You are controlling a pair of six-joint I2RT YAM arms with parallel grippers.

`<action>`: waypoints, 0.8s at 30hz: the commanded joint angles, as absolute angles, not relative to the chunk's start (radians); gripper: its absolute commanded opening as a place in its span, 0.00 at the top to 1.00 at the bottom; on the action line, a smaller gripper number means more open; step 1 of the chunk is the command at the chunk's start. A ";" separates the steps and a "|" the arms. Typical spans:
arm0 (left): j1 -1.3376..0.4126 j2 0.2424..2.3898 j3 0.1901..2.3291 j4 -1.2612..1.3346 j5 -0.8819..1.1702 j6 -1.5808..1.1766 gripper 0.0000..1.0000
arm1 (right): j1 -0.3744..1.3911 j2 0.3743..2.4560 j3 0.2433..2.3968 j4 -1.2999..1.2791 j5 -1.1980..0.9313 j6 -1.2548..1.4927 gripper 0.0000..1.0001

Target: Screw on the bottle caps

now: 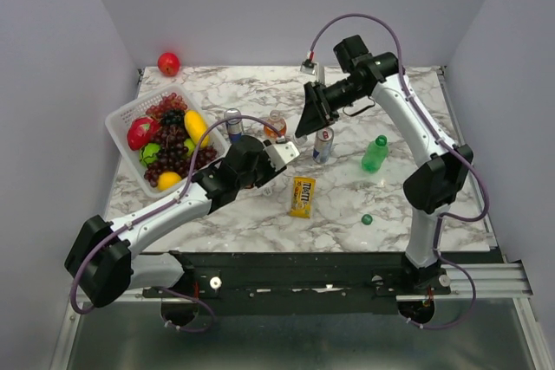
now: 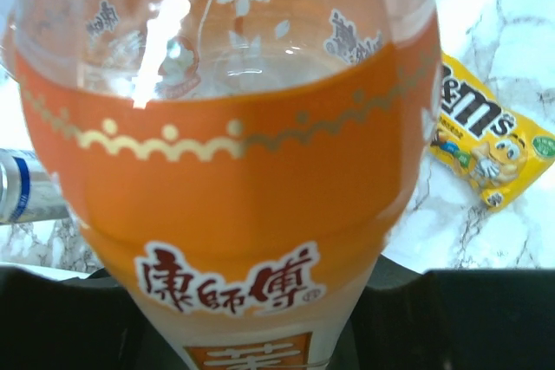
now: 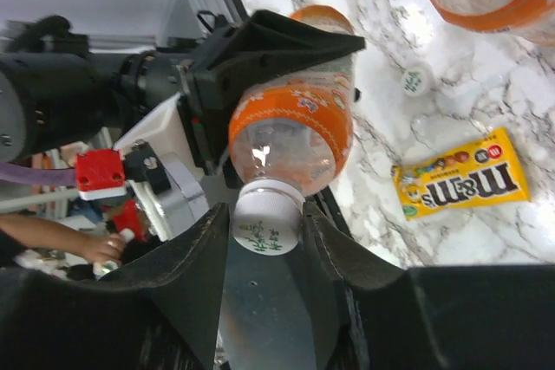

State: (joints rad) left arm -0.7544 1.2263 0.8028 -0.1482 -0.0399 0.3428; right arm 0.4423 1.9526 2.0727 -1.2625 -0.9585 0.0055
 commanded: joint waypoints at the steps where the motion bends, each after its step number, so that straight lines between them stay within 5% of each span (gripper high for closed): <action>1: -0.755 1.186 0.781 -0.070 0.043 0.371 1.00 | 0.388 1.968 2.245 -1.278 -1.069 0.029 0.47; 5: -0.744 1.187 0.772 -0.116 0.179 0.408 1.00 | 0.354 1.913 2.286 -1.317 -1.063 -0.206 0.43; 7: -0.732 1.193 0.785 -0.139 0.265 0.451 1.00 | 0.366 1.850 2.260 -1.412 -1.066 -0.568 0.41; 12: -0.716 1.222 0.830 -0.216 0.380 0.601 1.00 | 0.425 1.545 1.825 -1.275 -0.924 -1.116 0.36; 18: -0.715 1.236 0.861 -0.265 0.426 0.706 1.00 | 0.528 1.287 1.462 -0.991 -0.816 -1.368 0.34; 24: -0.715 1.235 0.867 -0.272 0.446 0.718 1.00 | 0.604 1.284 1.424 -0.962 -0.772 -1.434 0.35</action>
